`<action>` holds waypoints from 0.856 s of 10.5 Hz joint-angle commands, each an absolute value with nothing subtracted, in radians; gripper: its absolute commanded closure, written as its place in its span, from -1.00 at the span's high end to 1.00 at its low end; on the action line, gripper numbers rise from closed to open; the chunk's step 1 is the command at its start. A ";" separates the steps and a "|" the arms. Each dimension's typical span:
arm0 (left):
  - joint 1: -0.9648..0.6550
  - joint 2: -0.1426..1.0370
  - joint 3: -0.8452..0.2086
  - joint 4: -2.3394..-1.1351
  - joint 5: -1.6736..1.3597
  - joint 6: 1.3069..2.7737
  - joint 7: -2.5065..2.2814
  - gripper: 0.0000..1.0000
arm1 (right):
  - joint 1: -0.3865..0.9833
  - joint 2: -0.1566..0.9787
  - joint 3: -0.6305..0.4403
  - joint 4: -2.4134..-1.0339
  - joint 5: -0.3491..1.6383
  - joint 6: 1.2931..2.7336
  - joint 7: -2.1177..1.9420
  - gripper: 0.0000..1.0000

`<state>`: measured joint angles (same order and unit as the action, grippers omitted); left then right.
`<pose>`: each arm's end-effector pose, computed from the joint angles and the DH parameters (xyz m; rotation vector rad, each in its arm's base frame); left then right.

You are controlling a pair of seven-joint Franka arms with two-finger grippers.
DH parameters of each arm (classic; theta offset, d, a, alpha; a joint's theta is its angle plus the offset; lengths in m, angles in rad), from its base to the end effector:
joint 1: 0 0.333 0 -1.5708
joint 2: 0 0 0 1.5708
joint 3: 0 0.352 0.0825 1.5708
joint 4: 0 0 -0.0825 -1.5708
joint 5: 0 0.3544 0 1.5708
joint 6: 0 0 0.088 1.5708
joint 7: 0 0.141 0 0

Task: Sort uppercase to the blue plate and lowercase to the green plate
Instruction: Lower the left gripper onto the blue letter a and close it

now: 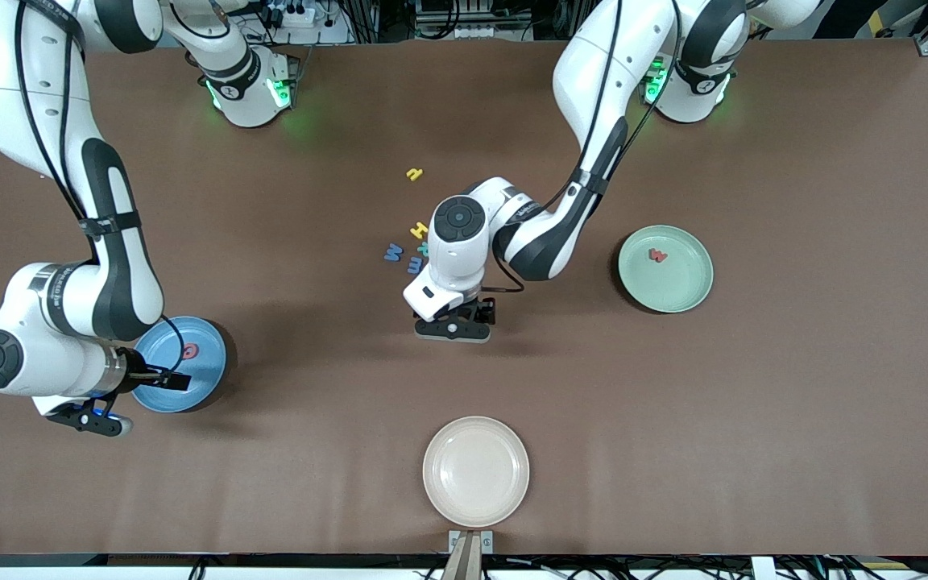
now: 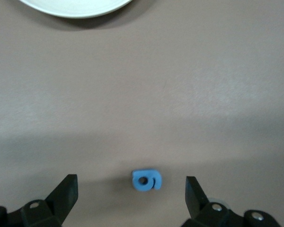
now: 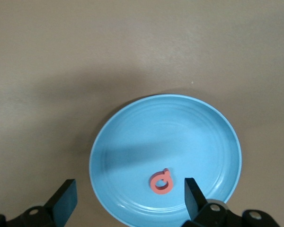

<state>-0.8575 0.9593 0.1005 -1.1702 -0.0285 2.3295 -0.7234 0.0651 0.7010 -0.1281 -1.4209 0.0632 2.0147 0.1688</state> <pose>0.5588 -0.5646 0.2311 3.0295 -0.1017 0.2858 0.7076 -0.0215 0.2866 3.0825 -0.3656 -0.1549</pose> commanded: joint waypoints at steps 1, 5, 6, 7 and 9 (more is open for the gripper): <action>-0.880 1.028 0.130 -1.121 -0.002 2.411 -0.770 1.00 | 0.086 0.686 -0.123 -1.417 0.028 2.016 0.164 1.00; -0.899 1.046 0.138 -1.152 0.055 2.447 -0.770 1.00 | 0.051 0.681 -0.126 -1.411 0.002 2.014 0.078 1.00; -0.902 1.052 0.138 -1.155 0.055 2.445 -0.770 1.00 | 0.045 0.681 -0.127 -1.411 0.000 2.016 0.075 1.00; -0.907 1.060 0.138 -1.154 0.055 2.447 -0.770 1.00 | 0.031 0.681 -0.127 -1.411 -0.017 2.020 0.074 1.00; -0.913 1.071 0.138 -1.154 0.055 2.447 -0.772 0.99 | 0.012 0.681 -0.127 -1.411 -0.025 2.020 0.072 1.00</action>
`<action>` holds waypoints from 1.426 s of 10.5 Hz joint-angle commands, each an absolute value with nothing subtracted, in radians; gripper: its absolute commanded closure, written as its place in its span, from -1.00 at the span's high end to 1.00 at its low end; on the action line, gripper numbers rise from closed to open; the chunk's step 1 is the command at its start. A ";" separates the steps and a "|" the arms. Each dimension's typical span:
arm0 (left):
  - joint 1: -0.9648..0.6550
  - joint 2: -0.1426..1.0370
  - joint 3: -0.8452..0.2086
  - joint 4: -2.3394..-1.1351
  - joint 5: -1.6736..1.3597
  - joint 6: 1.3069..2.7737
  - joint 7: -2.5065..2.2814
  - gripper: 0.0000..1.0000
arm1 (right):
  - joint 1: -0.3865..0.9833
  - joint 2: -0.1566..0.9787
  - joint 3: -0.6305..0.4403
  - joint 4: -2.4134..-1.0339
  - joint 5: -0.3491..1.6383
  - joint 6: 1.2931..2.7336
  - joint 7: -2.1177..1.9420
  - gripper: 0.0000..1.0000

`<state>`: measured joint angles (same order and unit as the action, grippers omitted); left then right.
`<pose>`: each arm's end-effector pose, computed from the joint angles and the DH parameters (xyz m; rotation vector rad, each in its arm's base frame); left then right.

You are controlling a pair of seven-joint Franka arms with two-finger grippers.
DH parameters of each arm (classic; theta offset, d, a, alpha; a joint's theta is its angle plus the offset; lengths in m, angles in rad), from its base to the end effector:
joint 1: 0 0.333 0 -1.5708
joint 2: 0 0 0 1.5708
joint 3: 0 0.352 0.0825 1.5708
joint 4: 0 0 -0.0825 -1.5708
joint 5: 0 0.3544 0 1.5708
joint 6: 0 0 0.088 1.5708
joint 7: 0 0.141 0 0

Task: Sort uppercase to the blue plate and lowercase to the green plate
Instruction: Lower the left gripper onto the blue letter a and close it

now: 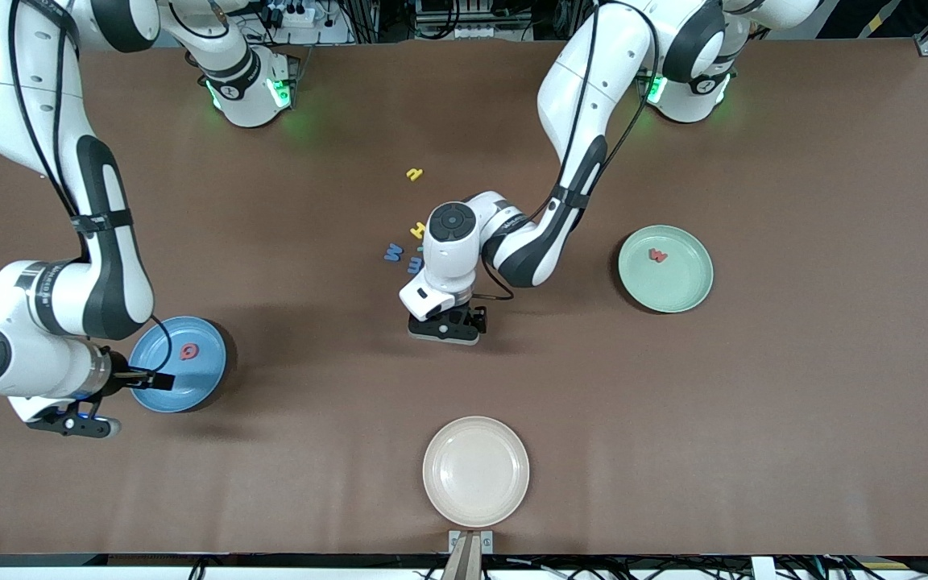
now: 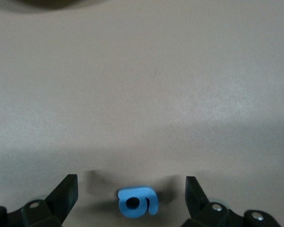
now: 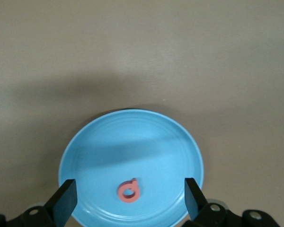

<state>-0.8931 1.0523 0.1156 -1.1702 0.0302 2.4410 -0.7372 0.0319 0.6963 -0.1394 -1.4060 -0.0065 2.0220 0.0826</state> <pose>0.5461 -0.5785 0.1710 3.0431 -0.1989 0.3706 0.7107 -0.0574 0.2977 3.0347 -0.2406 -0.1147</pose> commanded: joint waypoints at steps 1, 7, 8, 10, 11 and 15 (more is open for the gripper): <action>-0.914 1.071 0.138 -1.155 0.055 2.447 -0.772 0.92 | 0.009 0.681 -0.126 -1.413 -0.025 2.020 0.069 1.00; -0.913 1.071 0.140 -1.155 0.055 2.447 -0.767 0.22 | -0.005 0.686 -0.126 -1.413 -0.026 2.049 0.014 1.00; -0.913 1.071 0.140 -1.155 0.055 2.447 -0.765 0.16 | -0.005 0.686 -0.126 -1.413 -0.040 2.049 0.014 1.00; -0.913 1.072 0.140 -1.155 0.054 2.447 -0.767 0.02 | -0.003 0.687 -0.126 -1.413 -0.051 2.052 0.014 1.00; -0.913 1.075 0.140 -1.155 0.054 2.447 -0.765 0.00 | 0.008 0.687 -0.126 -1.413 -0.051 2.052 0.017 1.00; -0.913 1.077 0.140 -1.155 0.052 2.445 -0.765 -0.15 | 0.009 0.683 -0.124 -1.413 -0.049 2.049 0.014 1.00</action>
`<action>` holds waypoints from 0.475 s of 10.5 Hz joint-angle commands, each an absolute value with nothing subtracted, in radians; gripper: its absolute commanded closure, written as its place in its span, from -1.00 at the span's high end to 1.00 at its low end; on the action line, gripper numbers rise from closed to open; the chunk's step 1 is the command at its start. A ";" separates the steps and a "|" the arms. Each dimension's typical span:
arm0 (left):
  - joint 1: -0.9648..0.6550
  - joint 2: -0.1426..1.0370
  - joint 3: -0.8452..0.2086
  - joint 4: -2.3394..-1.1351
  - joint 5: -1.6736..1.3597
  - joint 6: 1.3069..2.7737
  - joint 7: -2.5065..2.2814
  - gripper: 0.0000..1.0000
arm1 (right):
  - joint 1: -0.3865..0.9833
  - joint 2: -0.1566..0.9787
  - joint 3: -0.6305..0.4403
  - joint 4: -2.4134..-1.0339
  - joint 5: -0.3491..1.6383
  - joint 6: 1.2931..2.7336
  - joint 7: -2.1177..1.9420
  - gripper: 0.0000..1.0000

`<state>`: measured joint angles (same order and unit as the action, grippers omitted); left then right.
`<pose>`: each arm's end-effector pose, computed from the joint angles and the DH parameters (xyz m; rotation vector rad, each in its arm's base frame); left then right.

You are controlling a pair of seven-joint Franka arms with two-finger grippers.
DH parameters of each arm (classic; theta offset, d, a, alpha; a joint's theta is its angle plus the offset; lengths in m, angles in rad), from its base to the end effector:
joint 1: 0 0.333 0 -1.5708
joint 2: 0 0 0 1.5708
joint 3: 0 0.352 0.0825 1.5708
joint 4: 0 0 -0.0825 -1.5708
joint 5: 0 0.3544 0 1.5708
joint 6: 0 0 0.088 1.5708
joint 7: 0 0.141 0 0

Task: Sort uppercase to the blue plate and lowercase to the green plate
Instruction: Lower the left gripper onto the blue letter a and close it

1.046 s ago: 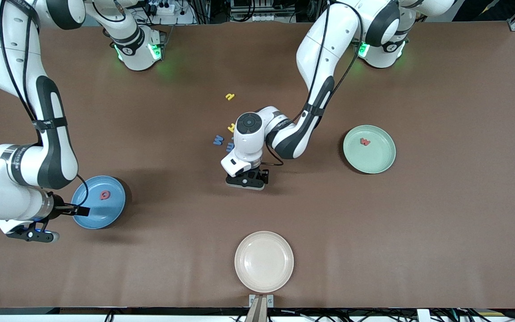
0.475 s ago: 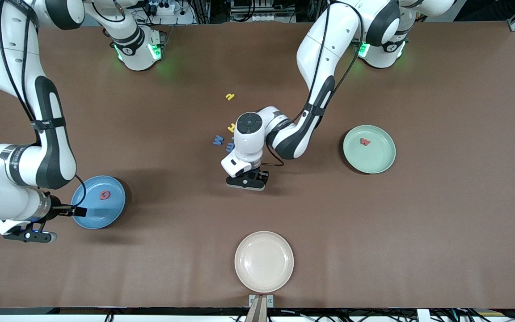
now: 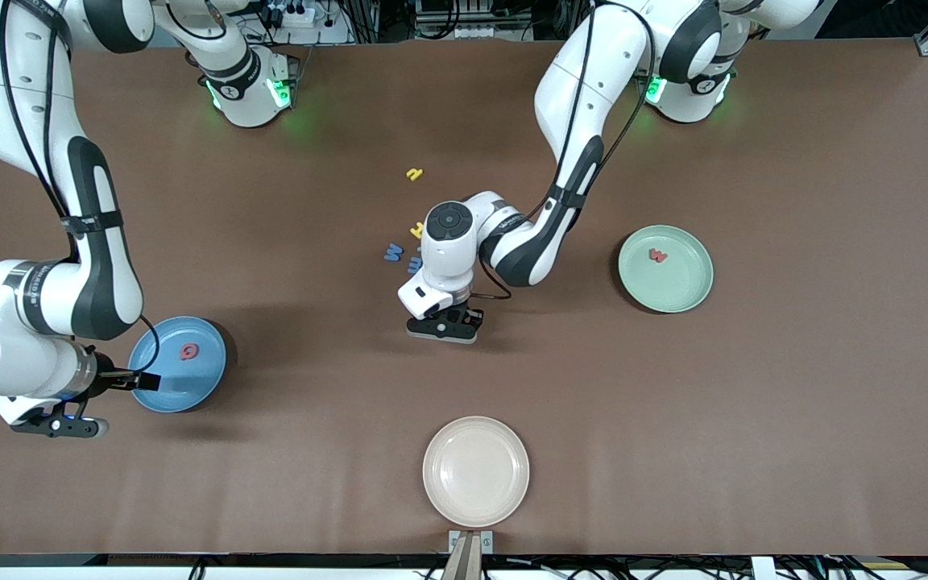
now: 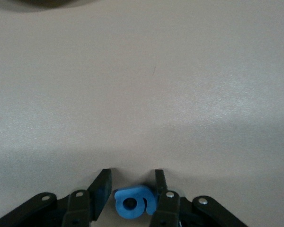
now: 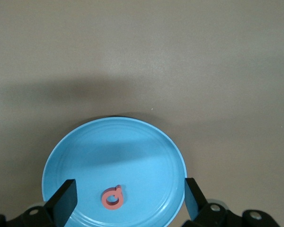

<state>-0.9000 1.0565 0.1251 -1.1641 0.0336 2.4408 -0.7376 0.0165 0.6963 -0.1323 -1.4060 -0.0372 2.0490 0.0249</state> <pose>0.5464 -0.5797 0.1710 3.0467 -0.2077 0.3851 0.7138 -0.0670 0.2997 3.0214 -0.1425 -0.0806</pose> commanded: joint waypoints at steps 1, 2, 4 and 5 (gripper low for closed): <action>-0.913 1.077 0.140 -1.157 0.052 2.442 -0.765 -0.15 | 0.005 0.683 -0.124 -1.413 -0.049 2.049 0.014 1.00; -0.913 1.077 0.140 -1.158 0.051 2.438 -0.764 -0.15 | 0.005 0.683 -0.124 -1.413 -0.051 2.051 0.014 1.00; -0.911 1.074 0.138 -1.166 0.052 2.428 -0.761 -0.19 | 0.009 0.684 -0.124 -1.411 -0.057 2.051 0.014 1.00; -0.911 1.072 0.138 -1.172 0.054 2.421 -0.759 -0.19 | 0.009 0.689 -0.124 -1.411 -0.055 2.057 0.014 1.00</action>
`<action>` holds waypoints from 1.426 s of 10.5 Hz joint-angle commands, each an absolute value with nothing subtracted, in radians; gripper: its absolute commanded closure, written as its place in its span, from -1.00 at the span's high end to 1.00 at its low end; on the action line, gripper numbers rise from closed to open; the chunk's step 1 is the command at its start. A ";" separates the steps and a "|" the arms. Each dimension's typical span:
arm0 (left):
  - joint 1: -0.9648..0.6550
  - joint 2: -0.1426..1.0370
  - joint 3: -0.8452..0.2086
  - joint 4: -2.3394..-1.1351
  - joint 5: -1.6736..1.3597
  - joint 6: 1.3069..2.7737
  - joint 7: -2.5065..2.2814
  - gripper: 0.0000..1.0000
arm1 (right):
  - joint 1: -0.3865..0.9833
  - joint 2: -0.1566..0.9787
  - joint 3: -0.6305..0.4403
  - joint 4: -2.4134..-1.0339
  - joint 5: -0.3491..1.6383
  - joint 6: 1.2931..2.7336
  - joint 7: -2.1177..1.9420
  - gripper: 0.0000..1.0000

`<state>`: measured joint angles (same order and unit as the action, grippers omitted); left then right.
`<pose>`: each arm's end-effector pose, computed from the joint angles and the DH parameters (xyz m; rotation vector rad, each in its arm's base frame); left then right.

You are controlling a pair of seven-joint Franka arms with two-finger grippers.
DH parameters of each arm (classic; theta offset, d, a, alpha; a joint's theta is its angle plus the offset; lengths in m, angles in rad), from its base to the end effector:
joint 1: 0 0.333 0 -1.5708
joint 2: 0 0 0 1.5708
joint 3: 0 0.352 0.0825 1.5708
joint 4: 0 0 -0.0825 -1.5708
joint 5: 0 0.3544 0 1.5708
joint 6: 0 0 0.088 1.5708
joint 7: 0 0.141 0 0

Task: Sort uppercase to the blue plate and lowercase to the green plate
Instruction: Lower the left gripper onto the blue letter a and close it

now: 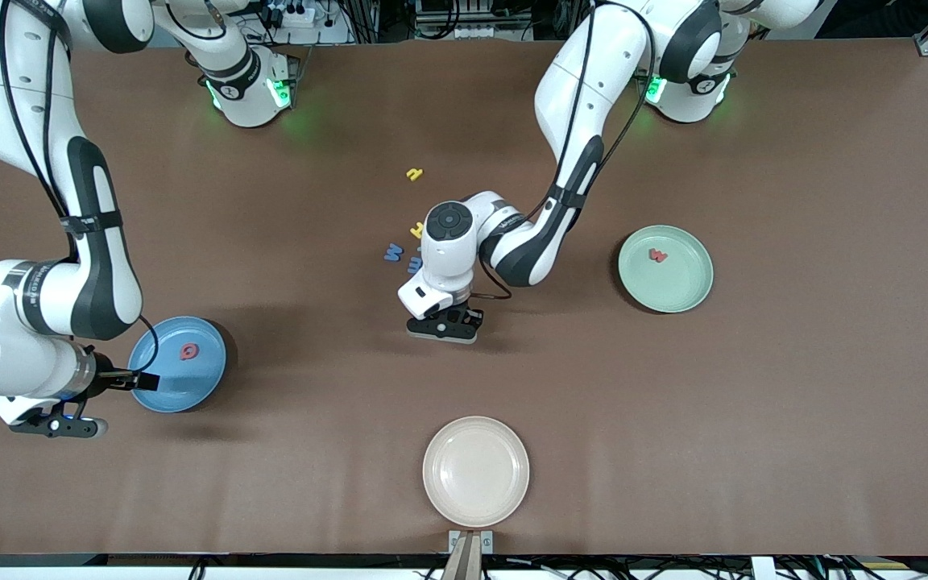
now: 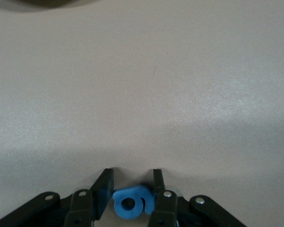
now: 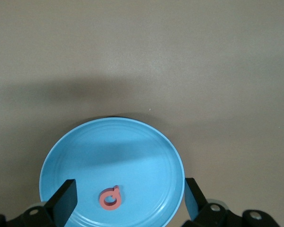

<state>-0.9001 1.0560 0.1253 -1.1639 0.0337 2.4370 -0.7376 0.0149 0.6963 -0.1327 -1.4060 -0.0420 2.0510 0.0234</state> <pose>0.5462 -0.5794 0.1710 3.0495 -0.2076 0.3824 0.7140 -0.0688 0.2999 3.0172 -0.1393 -0.0781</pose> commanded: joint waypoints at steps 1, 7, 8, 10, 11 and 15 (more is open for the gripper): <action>-0.911 1.071 0.138 -1.172 0.057 2.402 -0.755 -0.19 | 0.009 0.687 -0.124 -1.413 -0.054 2.089 0.014 1.00; -0.911 1.063 0.138 -1.184 0.061 2.344 -0.710 -0.19 | 0.008 0.689 -0.124 -1.413 -0.051 2.100 -0.014 1.00; -0.911 1.062 0.138 -1.190 0.061 2.341 -0.709 -0.19 | 0.015 0.689 -0.124 -1.417 -0.051 2.115 -0.008 1.00; -0.914 1.054 0.138 -1.198 0.061 2.333 -0.700 -0.18 | 0.005 0.686 -0.124 -1.419 -0.051 2.114 -0.018 1.00; -0.916 1.051 0.138 -1.206 0.061 2.323 -0.698 -0.18 | 0.006 0.686 -0.124 -1.420 -0.051 2.114 -0.018 1.00; -0.917 1.048 0.137 -1.207 0.060 2.299 -0.684 -0.24 | 0.011 0.684 -0.124 -1.420 -0.052 2.114 -0.018 1.00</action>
